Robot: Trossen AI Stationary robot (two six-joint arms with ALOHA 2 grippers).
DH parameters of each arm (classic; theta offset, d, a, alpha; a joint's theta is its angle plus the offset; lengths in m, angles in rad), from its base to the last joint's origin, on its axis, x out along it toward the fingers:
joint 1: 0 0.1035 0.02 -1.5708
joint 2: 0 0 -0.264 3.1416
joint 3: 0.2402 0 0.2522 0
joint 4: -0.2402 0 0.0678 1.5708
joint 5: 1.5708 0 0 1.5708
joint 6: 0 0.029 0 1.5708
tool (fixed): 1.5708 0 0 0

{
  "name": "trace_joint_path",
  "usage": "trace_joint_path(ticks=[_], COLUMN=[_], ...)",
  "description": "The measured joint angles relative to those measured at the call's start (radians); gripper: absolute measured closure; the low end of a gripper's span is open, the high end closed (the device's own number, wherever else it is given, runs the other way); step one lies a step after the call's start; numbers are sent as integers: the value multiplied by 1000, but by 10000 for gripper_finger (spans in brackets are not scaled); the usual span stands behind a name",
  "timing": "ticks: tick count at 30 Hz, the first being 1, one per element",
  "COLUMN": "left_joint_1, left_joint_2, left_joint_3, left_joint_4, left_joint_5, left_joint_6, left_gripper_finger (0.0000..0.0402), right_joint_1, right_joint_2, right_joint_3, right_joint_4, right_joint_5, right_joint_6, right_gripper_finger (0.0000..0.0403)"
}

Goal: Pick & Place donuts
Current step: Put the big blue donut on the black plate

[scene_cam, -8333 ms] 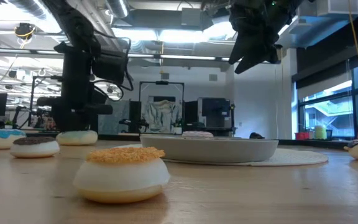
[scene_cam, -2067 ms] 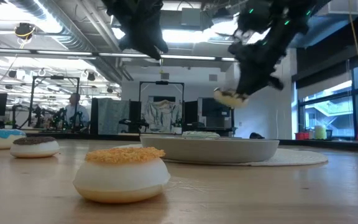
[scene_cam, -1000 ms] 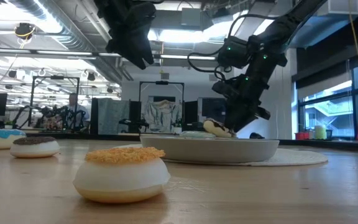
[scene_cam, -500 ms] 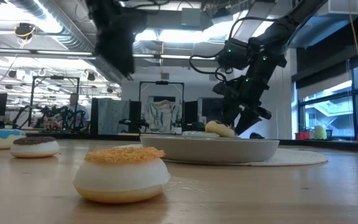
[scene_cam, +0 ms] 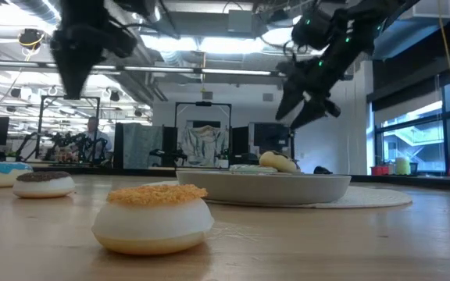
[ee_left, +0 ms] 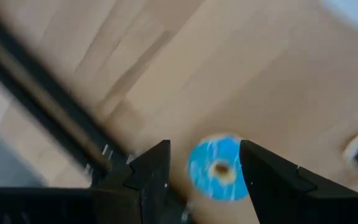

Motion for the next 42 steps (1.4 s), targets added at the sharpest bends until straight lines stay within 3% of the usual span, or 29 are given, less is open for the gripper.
trace_joint_path(ticks=[7,16,35,42], left_joint_1=[-72,-103,-103,-103], left_joint_2=[1,1,0,-1], left_joint_3=[-83,-362,-472,-535], left_joint_4=[-35,176,275,382], left_joint_5=[38,117,183,187], left_joint_6=[-218,-363,-345,-357], left_gripper_finger=[223,238,262,269], right_joint_1=[25,82,82,82], right_joint_2=[-77,-71,-71,-71], right_joint_3=[0,0,0,0], right_joint_4=[-1,2,3,3], right_joint_5=[0,0,0,1], right_joint_6=[4,5,7,4], right_gripper_finger=[159,159,159,159])
